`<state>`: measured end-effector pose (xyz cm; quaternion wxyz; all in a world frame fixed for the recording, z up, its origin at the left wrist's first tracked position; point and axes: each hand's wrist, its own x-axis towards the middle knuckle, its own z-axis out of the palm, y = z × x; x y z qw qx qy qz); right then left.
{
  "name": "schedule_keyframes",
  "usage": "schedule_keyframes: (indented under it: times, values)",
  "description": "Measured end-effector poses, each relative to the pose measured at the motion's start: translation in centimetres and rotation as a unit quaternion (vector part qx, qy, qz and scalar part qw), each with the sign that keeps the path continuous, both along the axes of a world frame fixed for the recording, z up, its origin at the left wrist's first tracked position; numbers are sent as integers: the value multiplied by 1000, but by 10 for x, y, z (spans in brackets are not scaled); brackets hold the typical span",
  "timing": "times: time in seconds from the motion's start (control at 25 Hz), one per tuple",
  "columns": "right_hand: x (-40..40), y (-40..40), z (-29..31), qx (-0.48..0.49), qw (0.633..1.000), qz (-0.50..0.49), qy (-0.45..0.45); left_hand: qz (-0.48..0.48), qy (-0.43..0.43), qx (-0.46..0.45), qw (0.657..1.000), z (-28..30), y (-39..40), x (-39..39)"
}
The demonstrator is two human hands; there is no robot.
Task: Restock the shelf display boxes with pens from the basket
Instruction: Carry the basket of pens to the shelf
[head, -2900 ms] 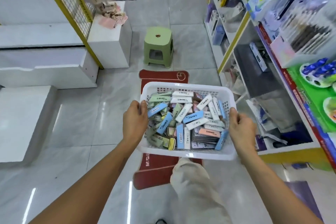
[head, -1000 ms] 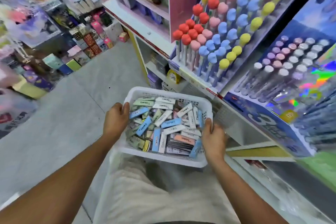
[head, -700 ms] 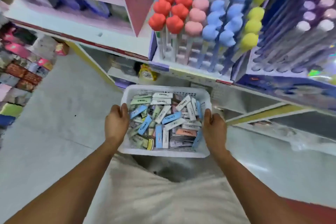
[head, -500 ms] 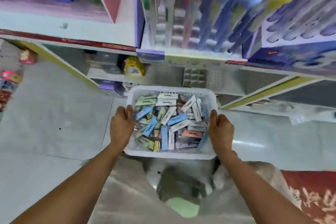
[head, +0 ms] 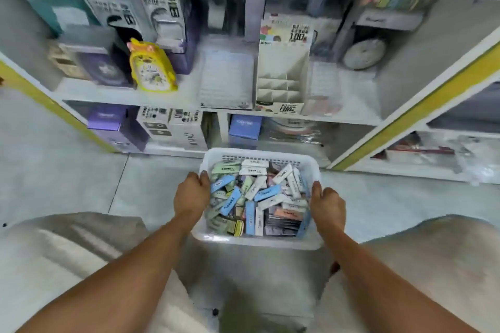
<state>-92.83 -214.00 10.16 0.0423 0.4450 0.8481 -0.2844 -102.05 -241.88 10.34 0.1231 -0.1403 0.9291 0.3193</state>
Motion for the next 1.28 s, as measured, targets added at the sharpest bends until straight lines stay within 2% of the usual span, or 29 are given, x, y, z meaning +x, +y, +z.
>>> schedule_keyframes:
  times: [0.2,0.44,0.68,0.88,1.08,1.28]
  values:
    - [1,3,-25,-6,998,-6,67,-23,52,-67,996,-14,9,10]
    - [14,7,6,-5,994,16,105,-11,49,-89,995,22,5,36]
    - [13,23,-9,0,998,36,44,-26,-76,-39,996,17,18,27]
    - [3,40,-64,-56,997,48,-6,-62,-159,-25,985,-35,38,5]
    - [0,51,-137,-83,991,42,-94,-77,-231,-44,969,-100,56,-7]
    - [-4,45,-170,-97,980,79,-155,-85,-259,-40,961,-140,56,-2]
